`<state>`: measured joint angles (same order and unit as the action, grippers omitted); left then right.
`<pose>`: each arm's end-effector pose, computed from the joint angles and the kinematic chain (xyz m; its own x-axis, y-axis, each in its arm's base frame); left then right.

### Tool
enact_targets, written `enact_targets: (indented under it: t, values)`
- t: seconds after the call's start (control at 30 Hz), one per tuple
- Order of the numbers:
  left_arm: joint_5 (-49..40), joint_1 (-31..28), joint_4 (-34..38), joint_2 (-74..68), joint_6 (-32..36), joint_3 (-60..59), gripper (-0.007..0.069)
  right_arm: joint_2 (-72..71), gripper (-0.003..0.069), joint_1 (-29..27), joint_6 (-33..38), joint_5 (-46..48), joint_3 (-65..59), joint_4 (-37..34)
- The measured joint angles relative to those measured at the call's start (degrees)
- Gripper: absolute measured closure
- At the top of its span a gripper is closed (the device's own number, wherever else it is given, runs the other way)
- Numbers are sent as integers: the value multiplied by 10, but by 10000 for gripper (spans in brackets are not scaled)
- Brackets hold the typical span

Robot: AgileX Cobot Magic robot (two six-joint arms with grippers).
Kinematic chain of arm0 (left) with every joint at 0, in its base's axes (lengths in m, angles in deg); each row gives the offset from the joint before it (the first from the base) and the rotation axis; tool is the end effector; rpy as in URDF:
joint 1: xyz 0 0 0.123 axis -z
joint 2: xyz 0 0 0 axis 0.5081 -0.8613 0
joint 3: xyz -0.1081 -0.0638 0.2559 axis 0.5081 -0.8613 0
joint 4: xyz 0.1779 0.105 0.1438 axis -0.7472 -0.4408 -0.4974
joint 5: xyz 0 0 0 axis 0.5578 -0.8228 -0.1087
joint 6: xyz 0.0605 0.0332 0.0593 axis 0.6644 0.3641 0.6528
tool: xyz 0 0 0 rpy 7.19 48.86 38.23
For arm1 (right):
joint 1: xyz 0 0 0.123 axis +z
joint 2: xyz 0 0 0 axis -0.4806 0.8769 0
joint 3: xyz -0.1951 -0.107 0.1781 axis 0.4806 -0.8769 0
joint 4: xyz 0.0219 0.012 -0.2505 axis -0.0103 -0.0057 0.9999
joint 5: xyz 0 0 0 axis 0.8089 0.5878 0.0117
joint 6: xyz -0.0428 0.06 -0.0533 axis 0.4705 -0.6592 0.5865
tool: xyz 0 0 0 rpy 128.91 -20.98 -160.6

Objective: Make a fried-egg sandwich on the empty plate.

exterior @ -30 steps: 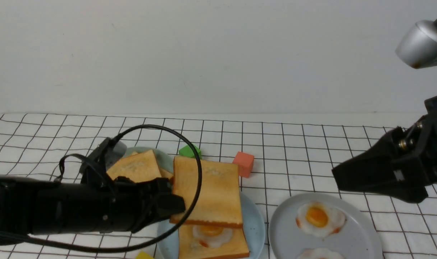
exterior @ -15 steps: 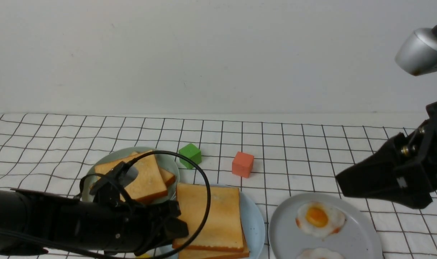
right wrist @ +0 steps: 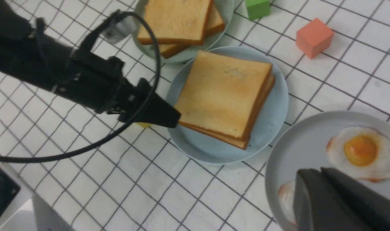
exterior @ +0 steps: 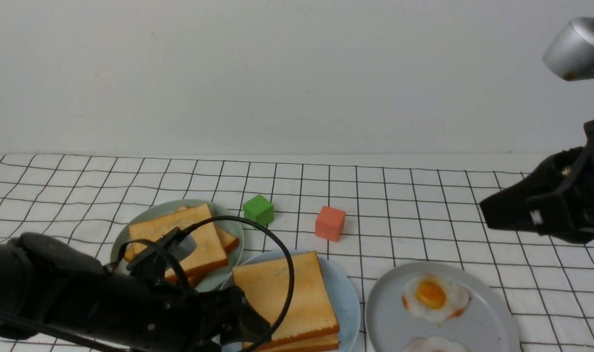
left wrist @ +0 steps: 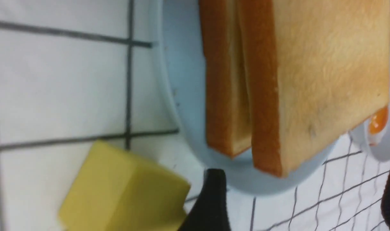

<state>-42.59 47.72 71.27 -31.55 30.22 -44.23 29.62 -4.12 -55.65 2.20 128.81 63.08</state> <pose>0.2318 -0.1166 0.1716 -0.9622 -0.1930 -0.1922 -0.0381 0.7942 -0.6065 0.1710 0.1063 0.3908 -0.6797 -0.2397 -0.6932 -0.5352 0.8084 0.2452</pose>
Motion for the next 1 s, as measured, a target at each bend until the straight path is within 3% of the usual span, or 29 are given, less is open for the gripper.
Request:
enact_targets:
  t: [0.17,0.23,0.37,0.67,0.87,1.0]
  values:
    - [-35,0,-198,80,-185,42,-9,-41,670,0,-47,-12,-8,67]
    - [-69,0,-267,129,-225,61,35,-86,670,0,-65,-40,-39,93]
    - [-110,0,-321,224,-257,68,148,-194,670,0,-81,-118,-134,130]
    - [-231,0,-451,520,-366,47,617,-470,669,0,-85,-380,-430,149]
    - [-294,0,-521,685,-396,17,638,-553,666,0,-85,-501,-545,149]
    - [-275,0,-565,748,-398,15,638,-561,665,0,-85,-535,-574,149]
